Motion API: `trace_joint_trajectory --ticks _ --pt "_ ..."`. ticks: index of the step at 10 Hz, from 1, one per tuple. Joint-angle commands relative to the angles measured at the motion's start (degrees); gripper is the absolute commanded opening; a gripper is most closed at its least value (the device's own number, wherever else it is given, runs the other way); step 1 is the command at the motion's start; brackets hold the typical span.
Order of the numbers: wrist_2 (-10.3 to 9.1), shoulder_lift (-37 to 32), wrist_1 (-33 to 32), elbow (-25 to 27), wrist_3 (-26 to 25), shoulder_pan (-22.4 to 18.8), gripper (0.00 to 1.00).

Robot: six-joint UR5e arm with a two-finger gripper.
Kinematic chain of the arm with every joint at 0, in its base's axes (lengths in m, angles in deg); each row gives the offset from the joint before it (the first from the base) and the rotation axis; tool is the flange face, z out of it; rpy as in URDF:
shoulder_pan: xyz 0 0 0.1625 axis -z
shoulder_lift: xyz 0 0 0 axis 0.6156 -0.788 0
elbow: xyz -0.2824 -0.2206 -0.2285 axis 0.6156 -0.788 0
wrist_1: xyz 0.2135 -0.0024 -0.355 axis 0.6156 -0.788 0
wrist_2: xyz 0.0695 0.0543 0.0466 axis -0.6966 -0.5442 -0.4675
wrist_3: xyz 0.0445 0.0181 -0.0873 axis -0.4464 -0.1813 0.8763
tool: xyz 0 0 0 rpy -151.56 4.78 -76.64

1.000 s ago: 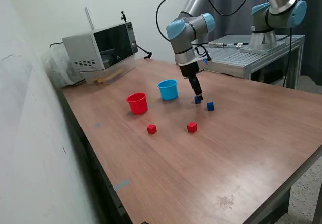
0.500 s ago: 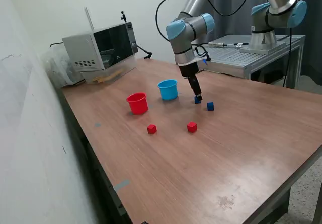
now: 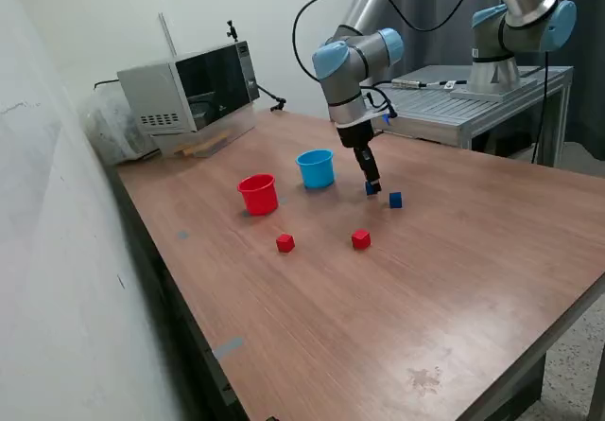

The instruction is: Place red objects in the red bin, and blue objects in the blue bin.

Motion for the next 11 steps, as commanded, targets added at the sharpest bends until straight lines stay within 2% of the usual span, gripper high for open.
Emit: trace_joint_trajectory --ticks 1,4,5,6,7,11 --pt "-0.07 0.0 -0.5 0.0 1.6 0.1 0.00" --pt "0.19 -0.7 -0.9 0.1 2.7 0.1 0.00" --pt "4.03 -3.9 -3.3 0.4 2.7 0.1 0.00" --pt "10.33 -7.1 -4.5 0.0 2.8 0.1 0.00" --pt "11.00 -9.1 -4.1 -0.1 3.4 0.2 0.00" --pt "11.36 -10.2 -4.1 -0.1 4.7 5.9 0.00"
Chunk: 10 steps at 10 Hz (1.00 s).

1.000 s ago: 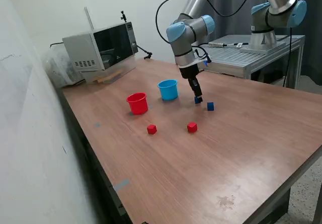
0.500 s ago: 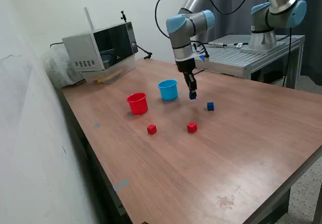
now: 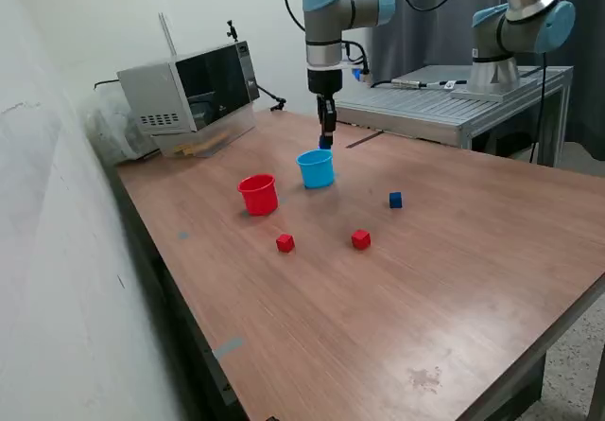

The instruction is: Place red objects in the red bin, and blue objects in the blue bin.

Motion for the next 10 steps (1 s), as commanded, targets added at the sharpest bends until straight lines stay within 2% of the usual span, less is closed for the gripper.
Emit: trace_joint_trajectory --ticks 1,4,5,7,8,9,10 --pt "0.30 -0.2 0.1 0.2 0.5 3.0 0.00" --pt "0.30 0.6 0.3 0.1 0.7 5.8 0.00" --pt "0.30 1.3 2.4 0.0 0.7 5.8 1.00" --pt "0.21 1.6 3.2 -0.3 0.8 5.7 1.00" --pt "-0.05 1.5 3.5 -1.3 4.7 5.1 1.00" --pt "-0.32 0.8 6.5 -2.6 6.1 3.6 1.00" --pt "-1.36 -0.5 11.8 -3.9 6.2 -0.2 1.00"
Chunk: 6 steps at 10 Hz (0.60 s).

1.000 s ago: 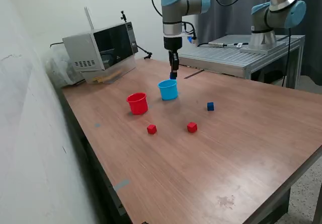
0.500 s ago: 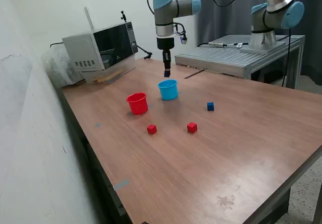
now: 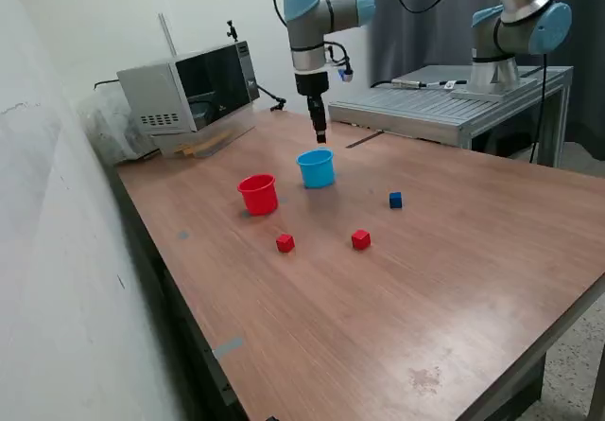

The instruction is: Place red objects in the red bin, and blue objects in the blue bin.

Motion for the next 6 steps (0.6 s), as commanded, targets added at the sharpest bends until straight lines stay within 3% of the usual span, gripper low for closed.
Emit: trace_joint_trajectory --ticks 1,3,5,6 --pt "-3.04 -2.5 6.9 -2.7 2.1 -5.7 1.00" --pt "-4.38 -3.0 10.3 -3.3 2.2 -10.3 1.00" --pt "-5.70 -3.2 11.3 -3.3 5.6 -15.1 1.00" --pt "-8.22 -2.8 11.3 -3.0 2.9 -15.6 1.00"
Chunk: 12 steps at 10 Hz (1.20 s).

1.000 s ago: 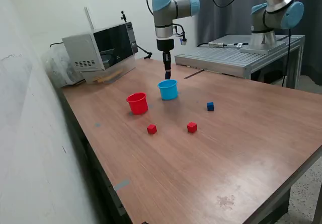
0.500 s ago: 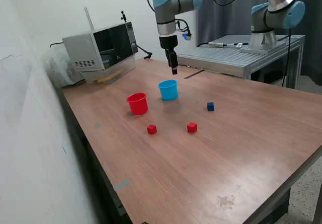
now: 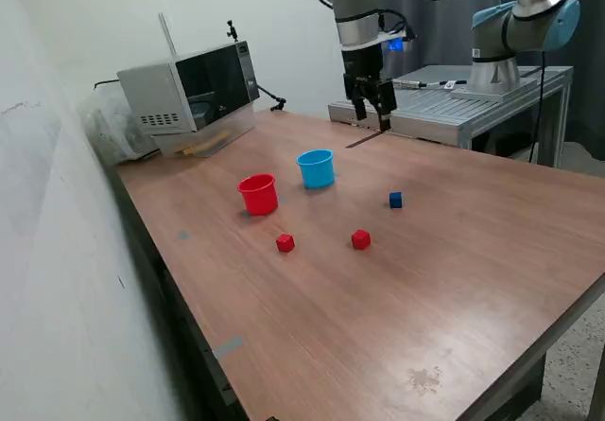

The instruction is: Place red objects in the red bin, and blue objects in the blue bin.

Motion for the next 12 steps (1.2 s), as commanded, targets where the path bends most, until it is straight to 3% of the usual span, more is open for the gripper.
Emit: trace_joint_trajectory --ticks 1,2,4,6,7,12 --pt "-4.66 0.9 0.4 0.3 -4.7 -2.1 1.00" --pt "-4.86 2.6 0.4 0.4 -5.6 -2.6 1.00" --pt "-4.95 4.8 -2.0 0.5 -15.4 -3.9 1.00" --pt "-6.25 7.8 -2.6 0.1 -18.2 -3.7 1.00" --pt "-7.22 10.5 -2.7 -1.1 -18.6 -3.5 1.00" --pt "-7.23 14.9 -4.9 -2.1 -19.5 0.7 1.00"
